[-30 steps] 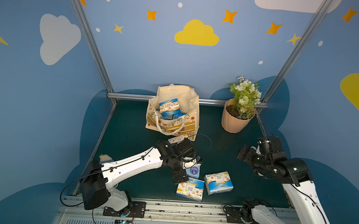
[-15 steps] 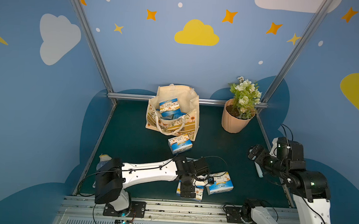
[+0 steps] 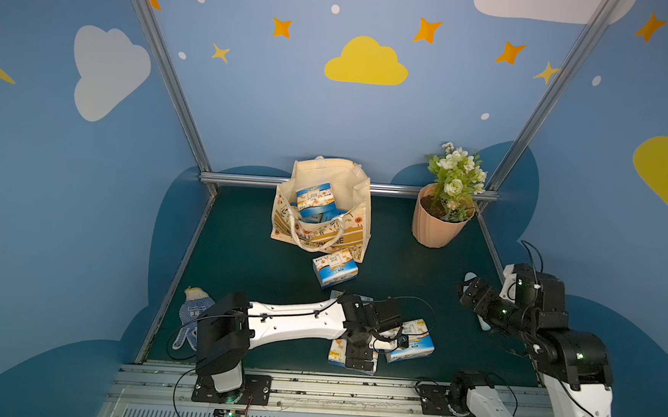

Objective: Put tissues into the canvas bag
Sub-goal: Pick up the pack of facial tissues from the center of the board.

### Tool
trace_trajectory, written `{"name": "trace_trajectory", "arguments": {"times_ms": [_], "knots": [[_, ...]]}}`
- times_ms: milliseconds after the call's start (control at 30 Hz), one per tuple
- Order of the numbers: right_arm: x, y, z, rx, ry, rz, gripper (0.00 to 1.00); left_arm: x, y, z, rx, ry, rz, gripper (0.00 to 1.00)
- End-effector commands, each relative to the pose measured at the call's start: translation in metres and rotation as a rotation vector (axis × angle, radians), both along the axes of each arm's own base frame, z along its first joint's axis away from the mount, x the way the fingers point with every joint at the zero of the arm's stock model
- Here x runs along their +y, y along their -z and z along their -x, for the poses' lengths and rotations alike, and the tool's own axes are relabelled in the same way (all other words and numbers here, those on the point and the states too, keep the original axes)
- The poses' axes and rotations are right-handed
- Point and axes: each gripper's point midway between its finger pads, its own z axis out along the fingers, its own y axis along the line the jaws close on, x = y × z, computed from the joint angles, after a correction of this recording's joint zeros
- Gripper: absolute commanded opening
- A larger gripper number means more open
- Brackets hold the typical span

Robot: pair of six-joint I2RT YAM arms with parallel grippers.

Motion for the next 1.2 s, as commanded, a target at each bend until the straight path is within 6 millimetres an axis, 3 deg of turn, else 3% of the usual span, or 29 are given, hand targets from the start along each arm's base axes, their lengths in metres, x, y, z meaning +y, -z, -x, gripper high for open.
{"name": "trace_trajectory", "arguments": {"times_ms": [0, 333, 1000, 1167], "knots": [[0.002, 0.0, -0.002, -0.01, -0.017, -0.004, 0.95, 0.002, 0.005, 0.006, 0.026, 0.021, -0.022, 1.0], [0.005, 0.006, 0.0, -0.012, -0.019, -0.028, 0.95, 0.001, 0.026, -0.007, -0.045, 0.022, -0.039, 1.0], [0.007, 0.022, 0.001, 0.008, -0.025, -0.041, 0.95, 0.009, 0.053, 0.004, 0.025, 0.012, -0.086, 1.0], [0.008, 0.022, 0.002, 0.004, -0.031, -0.043, 0.95, 0.008, 0.059, 0.001, 0.019, 0.0, -0.096, 0.9]]}}
